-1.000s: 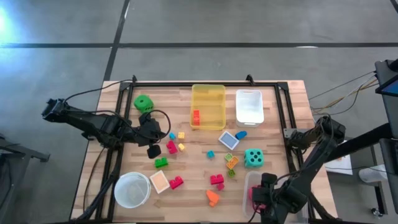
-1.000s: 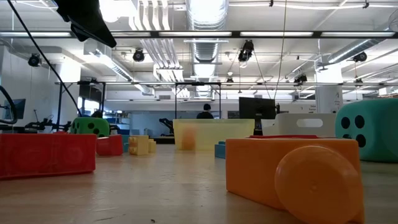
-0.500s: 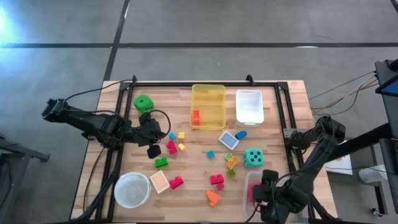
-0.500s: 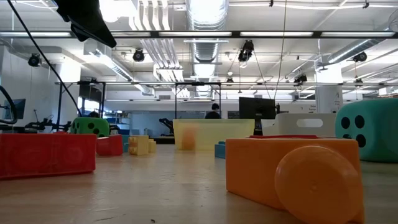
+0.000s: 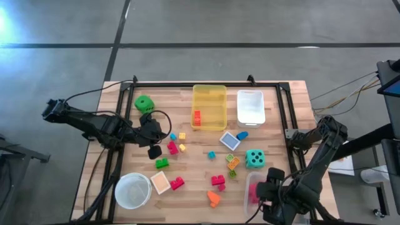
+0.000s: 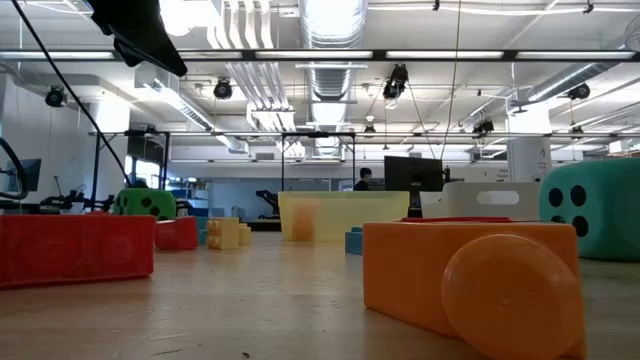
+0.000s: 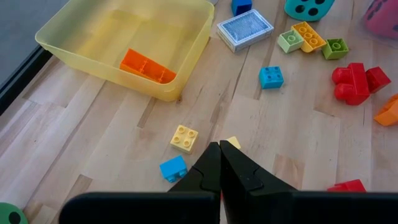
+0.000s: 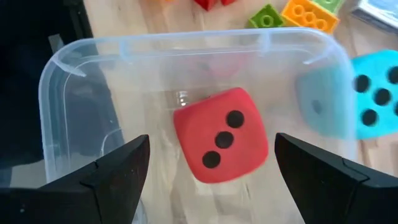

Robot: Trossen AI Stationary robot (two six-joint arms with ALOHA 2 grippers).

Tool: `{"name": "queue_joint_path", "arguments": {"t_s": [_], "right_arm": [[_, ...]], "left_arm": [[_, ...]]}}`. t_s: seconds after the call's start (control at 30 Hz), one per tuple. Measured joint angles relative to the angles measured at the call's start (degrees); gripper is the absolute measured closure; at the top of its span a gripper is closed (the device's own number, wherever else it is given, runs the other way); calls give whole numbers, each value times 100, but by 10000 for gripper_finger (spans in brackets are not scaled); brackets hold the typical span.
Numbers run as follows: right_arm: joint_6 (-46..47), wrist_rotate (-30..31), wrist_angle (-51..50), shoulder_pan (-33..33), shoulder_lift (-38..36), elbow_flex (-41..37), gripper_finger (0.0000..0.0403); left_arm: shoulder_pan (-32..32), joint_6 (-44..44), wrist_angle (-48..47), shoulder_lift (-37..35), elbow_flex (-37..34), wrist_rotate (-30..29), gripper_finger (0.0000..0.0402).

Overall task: Pick & Place Toys
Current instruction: Put the red game piece into the yellow bin

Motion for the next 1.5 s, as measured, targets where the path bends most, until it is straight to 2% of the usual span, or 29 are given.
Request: {"name": "queue_joint_path", "arguments": {"t_s": [0.23,0.4,0.6,0.93,1.13,1.5], "right_arm": [[63,299,-494,0,0,587,66],[0,965,-999,-39,0,1153,66],[-519,1135,-1459,-488,0,1406,66],[-2881,632,-1085,-1700,11,1373,66],[-3975,172,-334,-2335,11,1224,66],[-5238,-521,1410,-2864,46,3,66]], "left_arm": [[1,0,0,1,0,0,401],[-1,0,0,0,0,0,401],[-1,0,0,0,0,0,401],[1,0,0,1,0,0,401],[-1,0,0,0,0,0,401],[-2,0,0,0,0,0,401]]}}
